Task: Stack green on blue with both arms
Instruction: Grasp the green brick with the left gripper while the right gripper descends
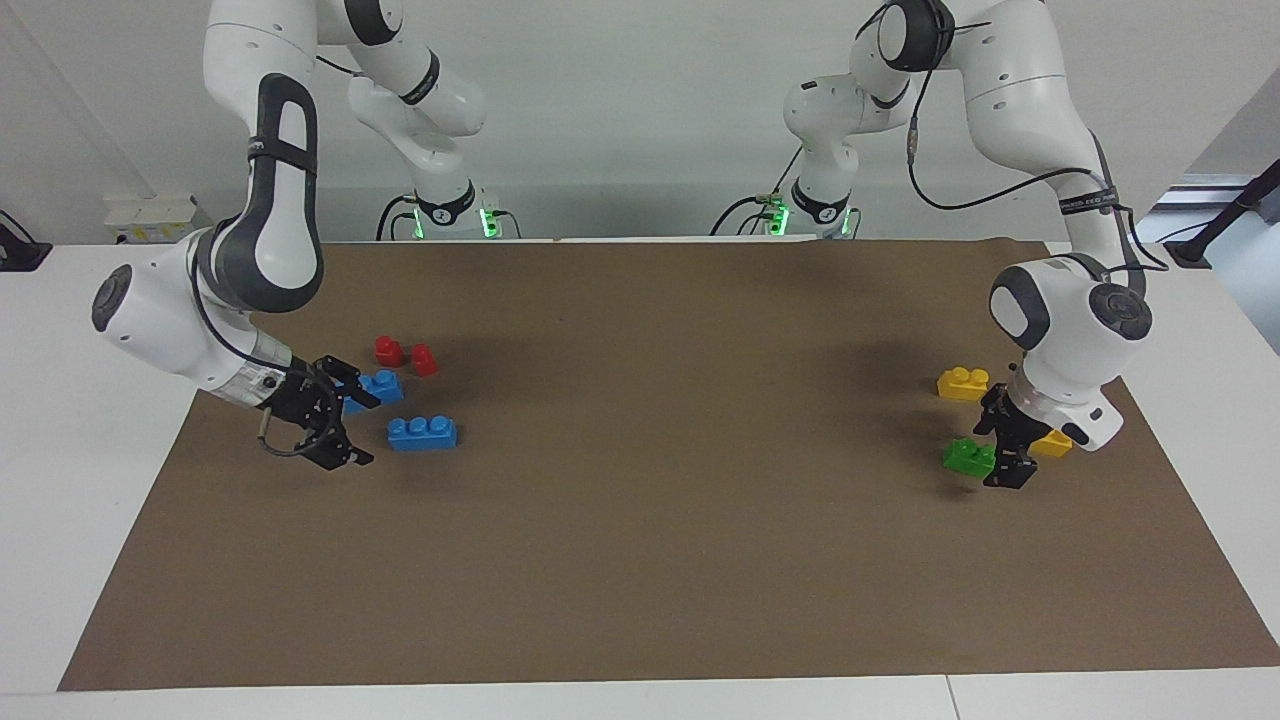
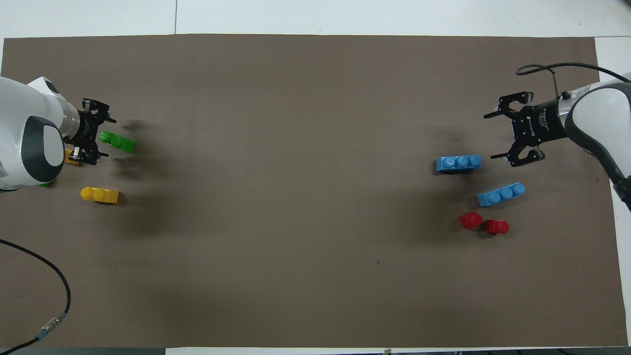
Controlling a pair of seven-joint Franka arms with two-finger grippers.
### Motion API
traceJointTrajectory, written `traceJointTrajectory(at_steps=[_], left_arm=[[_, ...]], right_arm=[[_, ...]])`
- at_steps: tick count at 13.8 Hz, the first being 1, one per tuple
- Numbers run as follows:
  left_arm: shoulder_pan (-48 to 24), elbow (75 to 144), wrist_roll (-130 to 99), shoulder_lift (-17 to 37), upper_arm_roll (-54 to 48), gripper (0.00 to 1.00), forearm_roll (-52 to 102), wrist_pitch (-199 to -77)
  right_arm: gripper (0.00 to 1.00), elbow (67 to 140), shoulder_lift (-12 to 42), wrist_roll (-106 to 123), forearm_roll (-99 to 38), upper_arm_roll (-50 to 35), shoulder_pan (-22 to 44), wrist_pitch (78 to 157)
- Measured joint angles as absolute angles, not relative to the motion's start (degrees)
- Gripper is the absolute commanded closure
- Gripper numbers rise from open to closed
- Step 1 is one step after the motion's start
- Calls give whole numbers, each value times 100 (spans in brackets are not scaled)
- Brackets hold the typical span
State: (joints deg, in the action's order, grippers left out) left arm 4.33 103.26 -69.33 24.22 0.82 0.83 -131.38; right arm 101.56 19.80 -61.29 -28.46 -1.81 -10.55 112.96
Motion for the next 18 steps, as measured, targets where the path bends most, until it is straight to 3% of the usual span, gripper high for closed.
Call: traceJointTrajectory(at_steps=[1, 2, 9, 13, 16, 18], left_arm=[[433, 10340, -6979, 2422, 82, 96, 82, -13193], [432, 10343, -7014, 2422, 82, 100, 82, -13224], [421, 10287, -7041, 2348, 66, 100, 80, -13274], [377, 10078, -7041, 1846, -92, 100, 80, -12585], [239, 10062, -7097, 1399, -224, 100, 80, -11974], [75, 10054, -7246, 1137, -237, 100, 80, -11585]], right_arm=[[0, 10183, 2011, -6129, -2846, -181, -1058, 11296], [0, 10231, 2030, -6129, -2847, -181, -1059, 11296], [0, 10739, 2177, -6132, -3276, -181, -1070, 11588], [1, 10830, 2201, -6132, -3369, -181, -1071, 11732], [27, 10883, 2222, -6132, -3371, -181, -1073, 11835], [53, 10899, 2224, -6130, -3371, -179, -1105, 11838]])
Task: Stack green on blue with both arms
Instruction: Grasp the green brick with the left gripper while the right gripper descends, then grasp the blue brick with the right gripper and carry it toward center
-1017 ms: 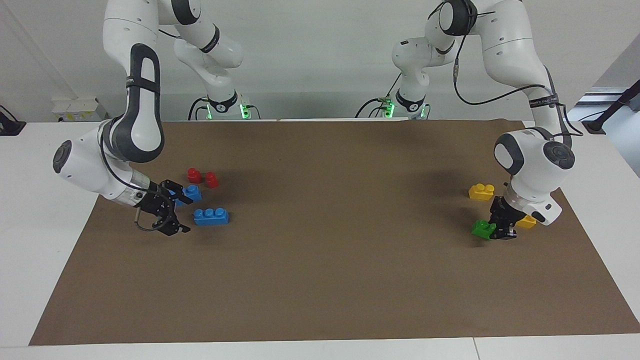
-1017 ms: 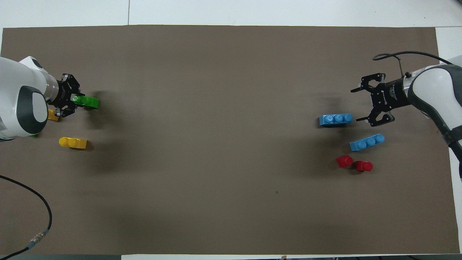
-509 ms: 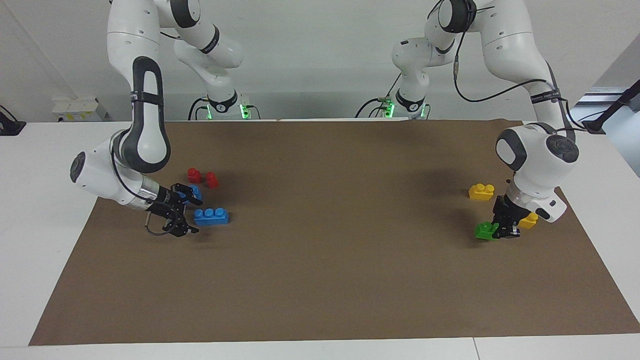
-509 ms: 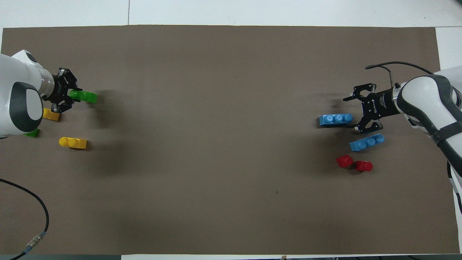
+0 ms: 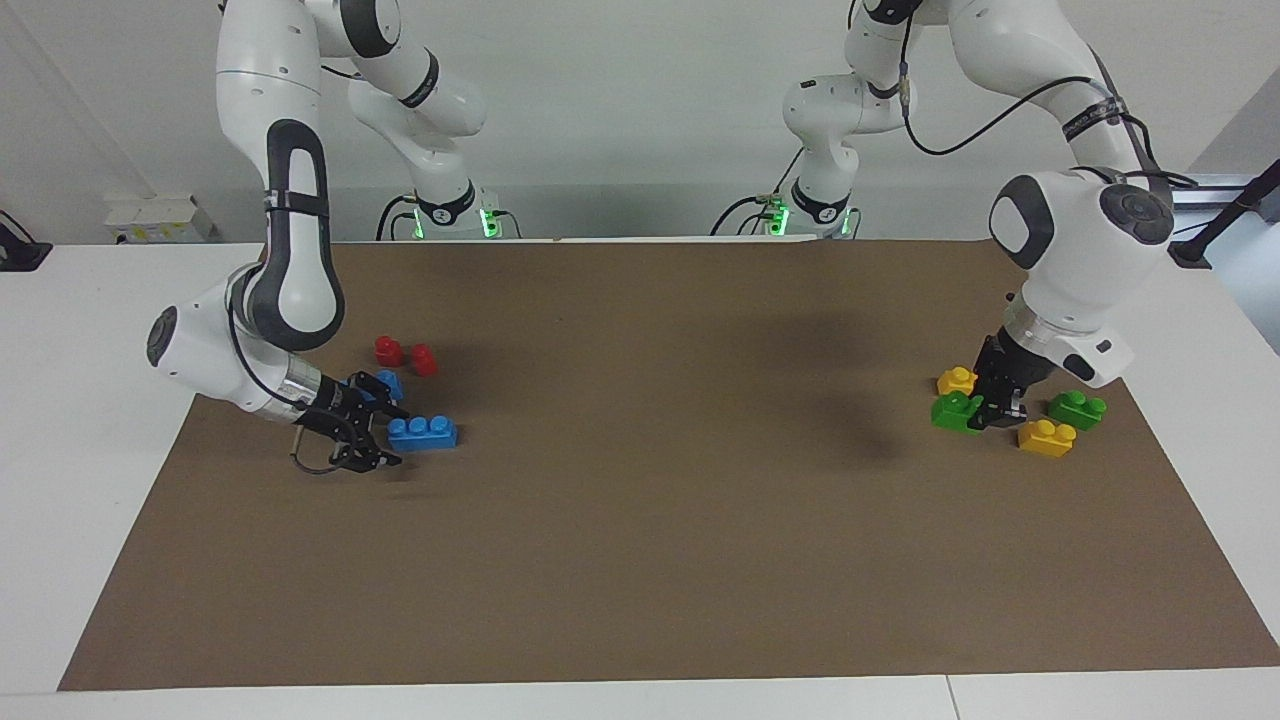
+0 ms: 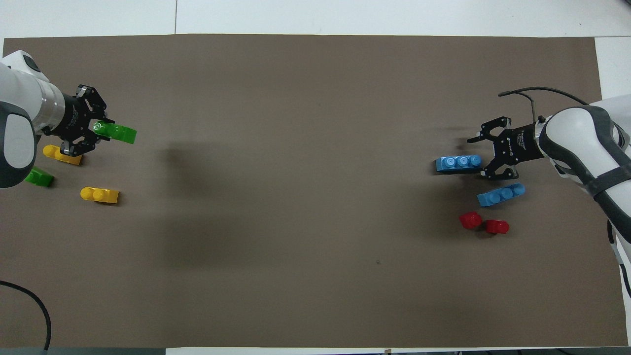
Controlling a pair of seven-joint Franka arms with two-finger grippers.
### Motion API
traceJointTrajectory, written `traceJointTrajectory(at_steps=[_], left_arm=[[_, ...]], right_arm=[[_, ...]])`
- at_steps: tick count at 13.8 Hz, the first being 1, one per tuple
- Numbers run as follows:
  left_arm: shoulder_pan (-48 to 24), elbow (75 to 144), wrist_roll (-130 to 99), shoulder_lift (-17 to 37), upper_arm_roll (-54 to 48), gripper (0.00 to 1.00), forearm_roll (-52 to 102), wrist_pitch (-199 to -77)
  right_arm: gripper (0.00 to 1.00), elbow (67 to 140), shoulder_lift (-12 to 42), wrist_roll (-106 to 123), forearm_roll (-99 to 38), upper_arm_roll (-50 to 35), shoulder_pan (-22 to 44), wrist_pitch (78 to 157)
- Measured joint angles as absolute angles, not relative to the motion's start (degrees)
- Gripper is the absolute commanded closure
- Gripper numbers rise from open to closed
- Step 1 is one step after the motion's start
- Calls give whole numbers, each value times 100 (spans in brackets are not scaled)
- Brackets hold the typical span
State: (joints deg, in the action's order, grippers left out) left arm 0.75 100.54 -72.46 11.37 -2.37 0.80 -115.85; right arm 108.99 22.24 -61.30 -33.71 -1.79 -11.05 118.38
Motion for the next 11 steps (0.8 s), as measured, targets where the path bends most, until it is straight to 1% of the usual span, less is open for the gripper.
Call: traceJointTrajectory(at_steps=[2, 3, 7, 9, 11], left_arm=[[-121, 10043, -7507, 919, -249, 100, 80, -11256], [-226, 10041, -7659, 825, -256, 100, 80, -11131], [-457, 10038, -7972, 552, -266, 100, 80, -10853], [-457, 10038, -7981, 516, -261, 100, 80, -10825], [-457, 10038, -7985, 515, -261, 100, 80, -10823]], right_arm=[[96, 10913, 2224, -6125, -3371, -177, -1191, 11839], [100, 10920, 2224, -6123, -3371, -177, -1237, 11839], [100, 10839, 2223, -6116, -3541, -179, -1295, 11833], [100, 10619, 2217, -6122, -3560, -193, -1291, 11723], [100, 10249, 2199, -6329, -3565, -212, -1213, 11511]])
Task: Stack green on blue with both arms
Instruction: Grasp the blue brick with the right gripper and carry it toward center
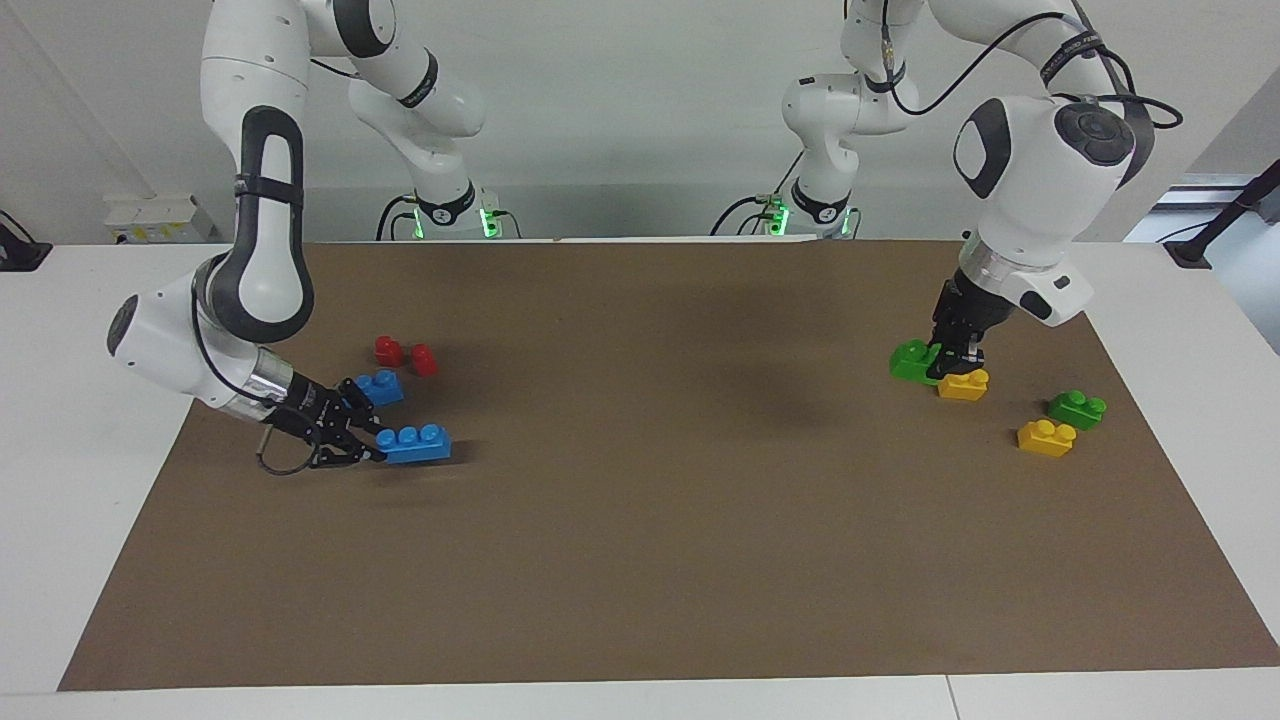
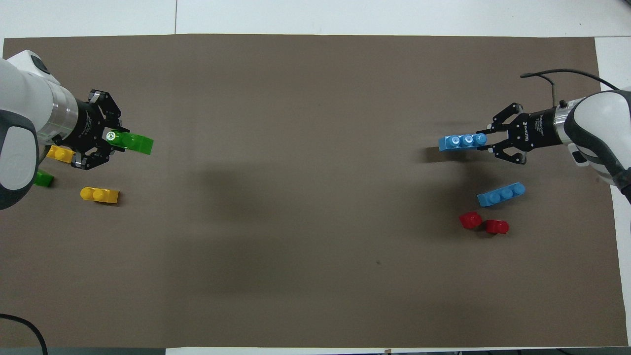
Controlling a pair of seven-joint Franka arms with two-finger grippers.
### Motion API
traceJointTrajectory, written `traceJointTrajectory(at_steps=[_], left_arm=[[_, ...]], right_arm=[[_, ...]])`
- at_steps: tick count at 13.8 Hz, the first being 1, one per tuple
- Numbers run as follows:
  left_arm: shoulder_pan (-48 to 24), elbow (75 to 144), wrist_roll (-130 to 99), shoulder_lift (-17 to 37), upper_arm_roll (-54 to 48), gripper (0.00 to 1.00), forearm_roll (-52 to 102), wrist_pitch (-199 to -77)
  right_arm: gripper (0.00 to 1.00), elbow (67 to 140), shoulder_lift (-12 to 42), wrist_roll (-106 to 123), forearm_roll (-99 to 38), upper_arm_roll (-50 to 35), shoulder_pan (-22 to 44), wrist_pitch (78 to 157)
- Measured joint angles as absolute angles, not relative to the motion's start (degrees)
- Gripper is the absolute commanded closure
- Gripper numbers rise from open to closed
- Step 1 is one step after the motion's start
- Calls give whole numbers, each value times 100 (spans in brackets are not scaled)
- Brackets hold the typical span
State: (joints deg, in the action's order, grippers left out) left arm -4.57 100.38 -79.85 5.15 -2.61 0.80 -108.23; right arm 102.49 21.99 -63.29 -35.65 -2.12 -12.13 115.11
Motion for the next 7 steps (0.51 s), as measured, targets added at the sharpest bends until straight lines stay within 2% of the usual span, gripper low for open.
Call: traceJointTrajectory(at_steps=[3, 7], left_arm=[[-457, 10038, -7988, 509, -261, 100, 80, -10822], [-458, 10038, -8059, 507, -262, 100, 80, -10822]], right_arm=[[100, 9867, 2104, -6661, -3513, -227, -695, 11348], [100, 9825, 1996, -7644, -3445, -243, 447, 11392]])
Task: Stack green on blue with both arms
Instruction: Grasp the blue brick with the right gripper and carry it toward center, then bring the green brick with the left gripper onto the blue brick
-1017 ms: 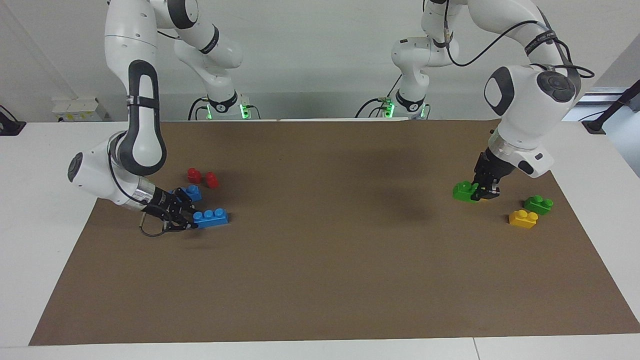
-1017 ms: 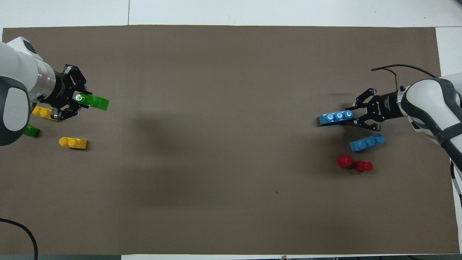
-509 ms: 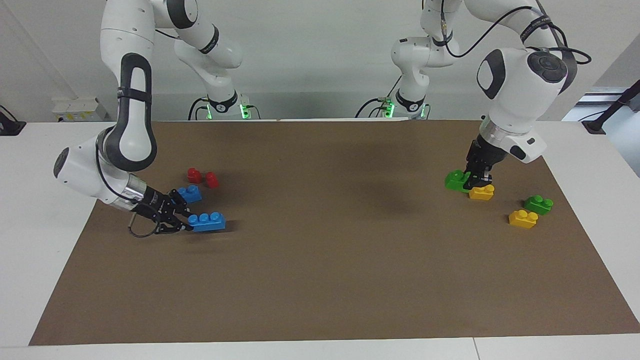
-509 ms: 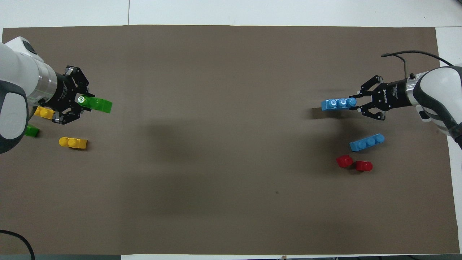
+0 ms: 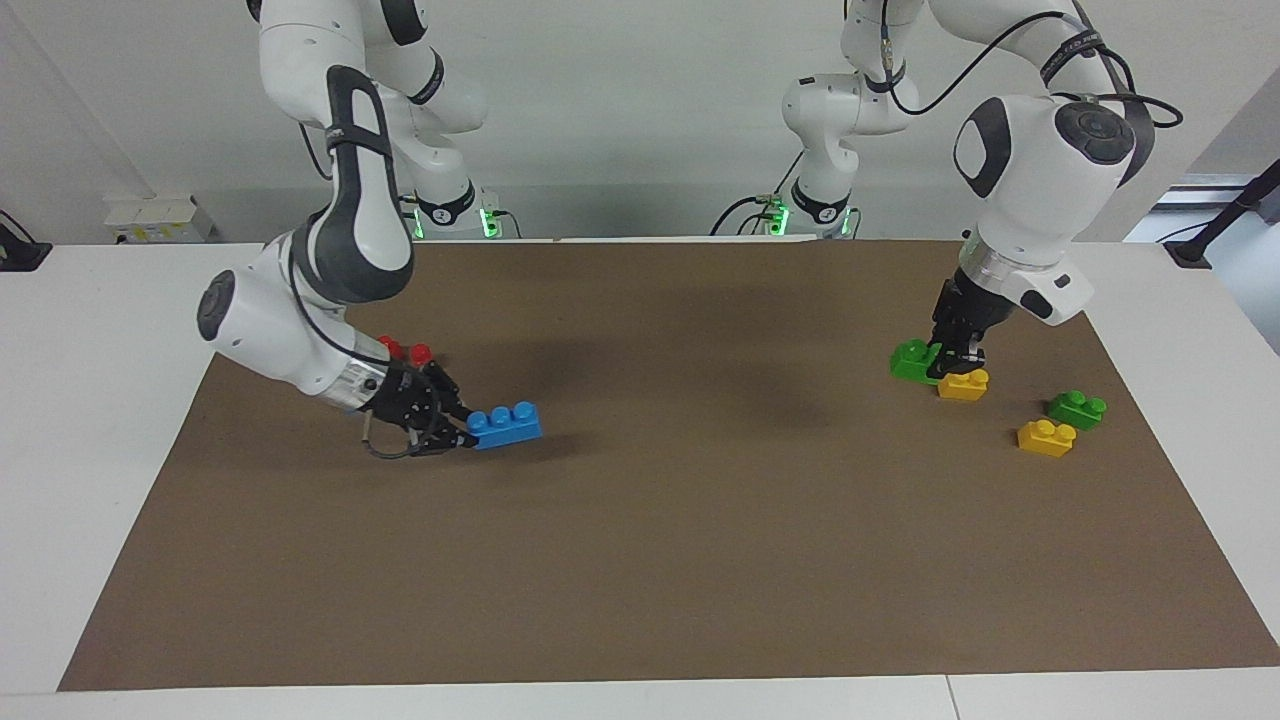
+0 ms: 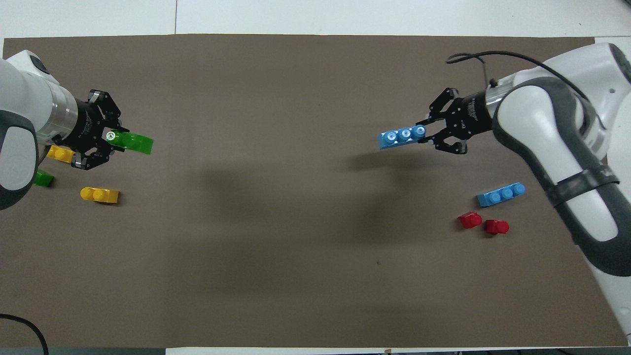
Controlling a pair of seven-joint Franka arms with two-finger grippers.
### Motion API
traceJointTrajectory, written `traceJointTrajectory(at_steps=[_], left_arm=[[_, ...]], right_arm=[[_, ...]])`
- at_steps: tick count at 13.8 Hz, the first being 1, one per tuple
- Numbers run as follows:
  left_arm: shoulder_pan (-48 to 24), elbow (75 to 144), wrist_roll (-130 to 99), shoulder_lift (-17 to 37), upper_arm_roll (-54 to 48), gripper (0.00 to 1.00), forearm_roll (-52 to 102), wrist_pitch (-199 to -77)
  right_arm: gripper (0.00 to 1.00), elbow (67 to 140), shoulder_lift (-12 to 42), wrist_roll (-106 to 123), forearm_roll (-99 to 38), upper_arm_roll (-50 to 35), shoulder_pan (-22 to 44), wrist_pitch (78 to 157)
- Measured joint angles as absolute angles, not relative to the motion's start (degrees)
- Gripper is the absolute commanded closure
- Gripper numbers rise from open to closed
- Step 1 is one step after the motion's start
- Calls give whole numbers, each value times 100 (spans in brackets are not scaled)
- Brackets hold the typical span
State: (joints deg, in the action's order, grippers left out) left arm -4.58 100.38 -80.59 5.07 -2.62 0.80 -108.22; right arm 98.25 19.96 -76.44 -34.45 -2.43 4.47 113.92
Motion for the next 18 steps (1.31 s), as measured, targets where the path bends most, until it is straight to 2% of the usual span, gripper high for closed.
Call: traceJointTrajectory(at_steps=[4, 10, 18], left_arm=[[-661, 10039, -8628, 506, -272, 100, 84, -10810], [-1650, 10134, -10688, 466, -292, 100, 84, -10800], [-2670, 10559, -12164, 549, -295, 100, 81, -11476]], right_arm=[[100, 9873, 1981, -8851, -3412, -244, 1490, 12101], [100, 10659, 2037, -9552, -3415, -247, 2347, 13802], [100, 11002, 2177, -9610, -3632, -247, 2474, 14302]])
